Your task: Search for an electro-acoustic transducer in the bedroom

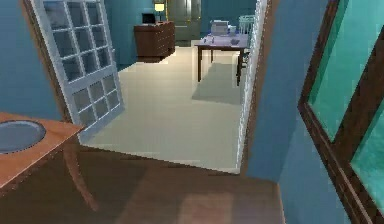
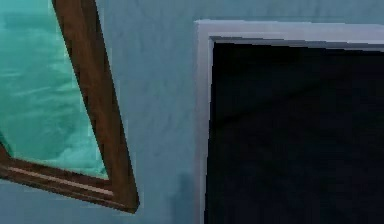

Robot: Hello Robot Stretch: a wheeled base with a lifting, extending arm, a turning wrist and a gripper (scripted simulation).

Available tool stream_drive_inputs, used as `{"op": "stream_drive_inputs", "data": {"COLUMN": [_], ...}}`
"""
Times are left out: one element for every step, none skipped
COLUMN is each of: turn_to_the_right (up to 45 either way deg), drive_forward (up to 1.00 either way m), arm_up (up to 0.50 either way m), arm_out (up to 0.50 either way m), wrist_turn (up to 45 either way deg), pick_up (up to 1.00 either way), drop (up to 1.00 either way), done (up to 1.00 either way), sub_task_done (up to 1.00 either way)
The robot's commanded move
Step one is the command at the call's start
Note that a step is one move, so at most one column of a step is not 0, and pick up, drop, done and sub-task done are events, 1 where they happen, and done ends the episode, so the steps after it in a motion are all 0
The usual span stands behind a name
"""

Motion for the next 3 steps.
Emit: {"op": "stream_drive_inputs", "data": {"turn_to_the_right": [0.0,0.0,3.0], "drive_forward": [0.4,1.0,0.0], "arm_up": [0.0,0.0,0.0], "arm_out": [0.0,0.0,0.0], "wrist_turn": [0.0,0.0,0.0], "pick_up": [0.0,0.0,0.0], "drop": [0.0,0.0,0.0], "done": [0.0,0.0,0.0], "sub_task_done": [0.0,0.0,0.0]}}
